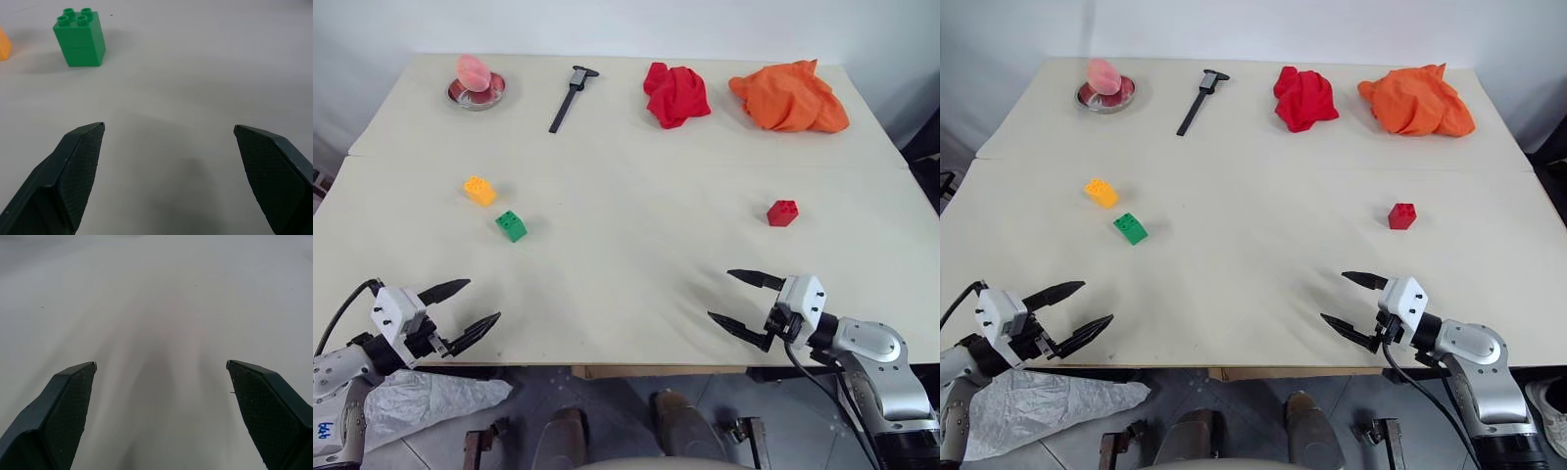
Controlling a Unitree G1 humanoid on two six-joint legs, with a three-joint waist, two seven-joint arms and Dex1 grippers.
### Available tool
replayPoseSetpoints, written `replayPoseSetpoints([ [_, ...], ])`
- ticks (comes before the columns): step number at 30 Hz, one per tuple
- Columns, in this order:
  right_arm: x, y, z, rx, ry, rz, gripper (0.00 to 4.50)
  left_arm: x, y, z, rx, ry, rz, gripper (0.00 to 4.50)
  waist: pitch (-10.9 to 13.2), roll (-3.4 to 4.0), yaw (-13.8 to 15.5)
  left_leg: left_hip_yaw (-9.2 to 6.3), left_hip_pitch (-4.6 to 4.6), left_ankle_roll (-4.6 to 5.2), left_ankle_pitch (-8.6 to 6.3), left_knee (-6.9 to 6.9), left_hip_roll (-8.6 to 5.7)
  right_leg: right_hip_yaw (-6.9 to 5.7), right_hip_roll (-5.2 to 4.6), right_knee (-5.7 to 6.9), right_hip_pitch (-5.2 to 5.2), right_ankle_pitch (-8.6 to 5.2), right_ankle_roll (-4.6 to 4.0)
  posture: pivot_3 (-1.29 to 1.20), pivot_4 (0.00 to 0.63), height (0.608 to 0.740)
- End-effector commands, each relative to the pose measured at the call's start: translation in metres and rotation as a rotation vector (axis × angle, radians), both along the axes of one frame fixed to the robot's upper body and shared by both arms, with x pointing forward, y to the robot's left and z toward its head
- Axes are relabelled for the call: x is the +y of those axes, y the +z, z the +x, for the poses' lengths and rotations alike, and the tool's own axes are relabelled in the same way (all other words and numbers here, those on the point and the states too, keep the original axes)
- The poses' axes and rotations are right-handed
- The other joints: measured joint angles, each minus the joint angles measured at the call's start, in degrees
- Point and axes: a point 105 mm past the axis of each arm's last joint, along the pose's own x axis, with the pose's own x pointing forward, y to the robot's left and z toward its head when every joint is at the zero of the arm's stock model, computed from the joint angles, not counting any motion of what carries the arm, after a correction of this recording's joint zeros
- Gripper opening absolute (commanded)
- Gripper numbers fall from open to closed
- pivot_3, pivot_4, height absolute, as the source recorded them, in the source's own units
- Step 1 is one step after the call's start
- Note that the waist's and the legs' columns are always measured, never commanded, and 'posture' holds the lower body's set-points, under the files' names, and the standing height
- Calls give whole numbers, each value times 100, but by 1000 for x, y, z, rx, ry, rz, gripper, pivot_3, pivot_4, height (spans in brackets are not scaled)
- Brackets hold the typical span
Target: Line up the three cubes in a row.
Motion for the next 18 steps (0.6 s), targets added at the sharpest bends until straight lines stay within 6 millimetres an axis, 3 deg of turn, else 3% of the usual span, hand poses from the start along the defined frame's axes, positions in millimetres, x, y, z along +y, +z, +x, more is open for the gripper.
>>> replayPoseSetpoints([
  [1,3,12,0,-61,7,4,4456,-5,8,4,-42,-21,1,4500,0,0,2,0,0,0,0,1,0,0,0,1,0,0,0,0,150,740],
  [5,-3,18,2,-81,-38,9,4456,-12,21,7,-74,-30,-73,4500,0,0,4,-1,0,0,0,1,0,0,0,2,0,0,0,0,150,740],
  [8,-24,28,5,-92,-162,49,4456,-23,54,13,-106,-78,-241,4500,0,0,25,-6,-4,0,0,0,3,-2,-7,4,-2,0,0,0,150,740],
  [10,-42,32,4,-90,-264,75,4456,-39,65,19,-110,-145,-256,4500,0,0,76,-23,-4,0,0,6,2,-7,-10,10,0,0,0,0,150,740],
  [15,-98,35,-3,-138,-570,115,4456,-81,64,29,-86,-322,-225,4500,-3,5,149,-35,-1,0,1,7,-15,-6,2,10,1,0,0,0,150,740],
  [18,-125,32,-10,-146,-735,160,4456,-94,58,35,-63,-380,-188,4500,-3,4,143,-27,-2,-1,1,7,-39,-7,3,9,0,0,0,0,150,740],
])
